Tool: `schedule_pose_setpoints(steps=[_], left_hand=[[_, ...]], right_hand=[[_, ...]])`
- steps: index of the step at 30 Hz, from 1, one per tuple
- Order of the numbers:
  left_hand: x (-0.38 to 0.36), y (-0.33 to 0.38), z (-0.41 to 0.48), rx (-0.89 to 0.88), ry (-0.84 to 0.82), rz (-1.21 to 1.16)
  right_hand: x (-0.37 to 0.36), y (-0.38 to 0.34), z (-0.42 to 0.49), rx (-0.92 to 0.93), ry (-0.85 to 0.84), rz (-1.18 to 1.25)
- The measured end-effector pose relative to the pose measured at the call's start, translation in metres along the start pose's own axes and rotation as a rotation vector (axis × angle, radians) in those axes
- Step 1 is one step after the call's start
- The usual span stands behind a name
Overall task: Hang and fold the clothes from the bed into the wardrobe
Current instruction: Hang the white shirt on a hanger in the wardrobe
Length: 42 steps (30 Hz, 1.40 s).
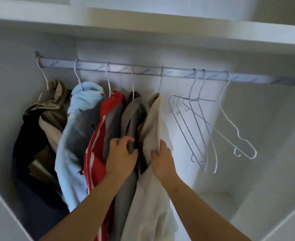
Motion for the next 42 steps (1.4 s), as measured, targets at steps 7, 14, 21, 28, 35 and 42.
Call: schedule_pose_setpoints(steps=[7, 14, 21, 28, 35, 42], left_hand=[[-0.019, -0.018, -0.103, 0.128, -0.082, -0.004], [-0.033, -0.041, -0.175, 0.267, -0.235, -0.101], [-0.033, -0.062, -0.238, 0.348, -0.485, -0.188], [-0.037, -0.092, -0.358, 0.37, -0.864, -0.12], [-0.047, -0.063, -0.488, 0.249, -1.253, 0.004], [-0.037, -0.012, -0.643, 0.03, -1.565, 0.064]], right_hand=[[-0.011, 0.048, -0.092, -0.13, -0.15, 0.093], [-0.001, 0.09, -0.179, -0.351, -0.127, 0.264], [-0.01, 0.12, -0.272, -0.532, 0.069, 0.383], [-0.049, 0.164, -0.426, -0.891, 0.27, 0.459], [-0.027, 0.174, -0.596, -1.105, 0.647, 0.618], [-0.018, 0.157, -0.769, -1.18, 1.017, 0.726]])
Point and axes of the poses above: each hand's wrist, its own z-axis towards the middle knuckle, its own x-axis out of the back of the hand, y = z × x, the point moved 7 cm from there along z, towards the middle knuckle, and after that the axes turned 2 degrees about -y, right-handed, at the moved point
